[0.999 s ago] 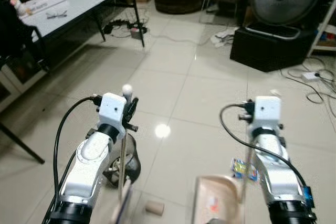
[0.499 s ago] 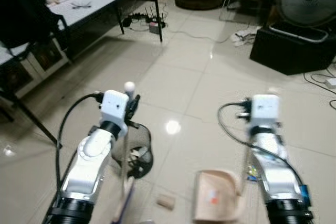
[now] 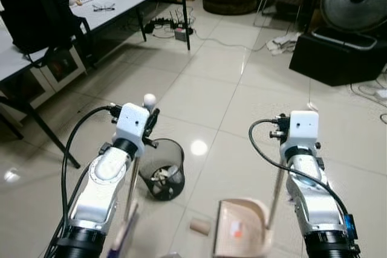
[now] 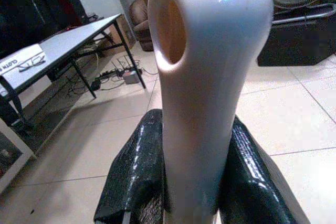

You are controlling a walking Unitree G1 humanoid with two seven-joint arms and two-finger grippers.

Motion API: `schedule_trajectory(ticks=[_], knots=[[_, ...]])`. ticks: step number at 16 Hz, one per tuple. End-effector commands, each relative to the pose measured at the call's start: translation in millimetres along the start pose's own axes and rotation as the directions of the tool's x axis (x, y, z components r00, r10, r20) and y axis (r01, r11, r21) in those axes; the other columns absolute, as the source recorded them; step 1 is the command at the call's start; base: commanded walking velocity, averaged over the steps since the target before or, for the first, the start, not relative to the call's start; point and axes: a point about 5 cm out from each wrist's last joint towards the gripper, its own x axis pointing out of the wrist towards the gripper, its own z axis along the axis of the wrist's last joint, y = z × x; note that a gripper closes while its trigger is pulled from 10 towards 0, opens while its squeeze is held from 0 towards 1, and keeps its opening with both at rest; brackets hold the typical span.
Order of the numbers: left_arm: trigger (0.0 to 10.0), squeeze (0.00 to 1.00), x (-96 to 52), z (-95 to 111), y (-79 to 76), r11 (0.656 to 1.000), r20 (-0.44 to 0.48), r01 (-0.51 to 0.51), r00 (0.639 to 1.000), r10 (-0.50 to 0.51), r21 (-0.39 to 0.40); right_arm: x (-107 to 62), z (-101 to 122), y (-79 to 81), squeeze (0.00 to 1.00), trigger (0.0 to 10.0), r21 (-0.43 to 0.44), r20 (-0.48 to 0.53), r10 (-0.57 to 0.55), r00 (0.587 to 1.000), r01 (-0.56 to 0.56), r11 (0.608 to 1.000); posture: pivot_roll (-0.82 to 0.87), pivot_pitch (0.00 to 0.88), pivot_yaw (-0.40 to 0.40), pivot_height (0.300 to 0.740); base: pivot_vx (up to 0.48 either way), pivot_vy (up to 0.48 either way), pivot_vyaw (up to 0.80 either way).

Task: Sweep floor

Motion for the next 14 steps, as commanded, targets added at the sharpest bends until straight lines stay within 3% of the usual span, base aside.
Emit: schedule_trajectory(ticks=[1,6,10,14], knots=[[10.0,0.00,5.4,6.6,-0.2,0.999,0.023,-0.006,1.000,0.007,-0.032,2.5,9.3,-5.9,0.00,10.0,-0.004,0.042,-0.021,0.999,0.021,1.000,-0.02,0.019,0.119,0.740,0.000,0.000,0.00],[10.0,0.00,6.9,7.0,0.4,0.999,0.028,-0.024,0.999,0.024,-0.021,2.7,9.9,-6.8,0.00,10.0,-0.002,0.046,-0.016,0.999,0.016,1.000,-0.02,0.022,0.118,0.740,0.000,0.000,0.00],[10.0,0.00,8.7,7.9,0.7,0.996,0.045,-0.057,0.997,0.060,-0.067,3.8,12.5,-6.6,0.00,10.0,-0.029,0.059,0.007,0.998,-0.005,1.000,-0.02,0.025,0.111,0.740,0.000,0.000,0.00],[10.0,0.00,8.7,4.9,-0.4,0.993,0.038,-0.075,0.996,0.079,-0.089,6.2,15.9,-5.5,0.00,10.0,-0.053,0.069,0.017,0.997,-0.013,0.998,-0.02,0.029,0.094,0.740,0.307,0.000,0.27]])
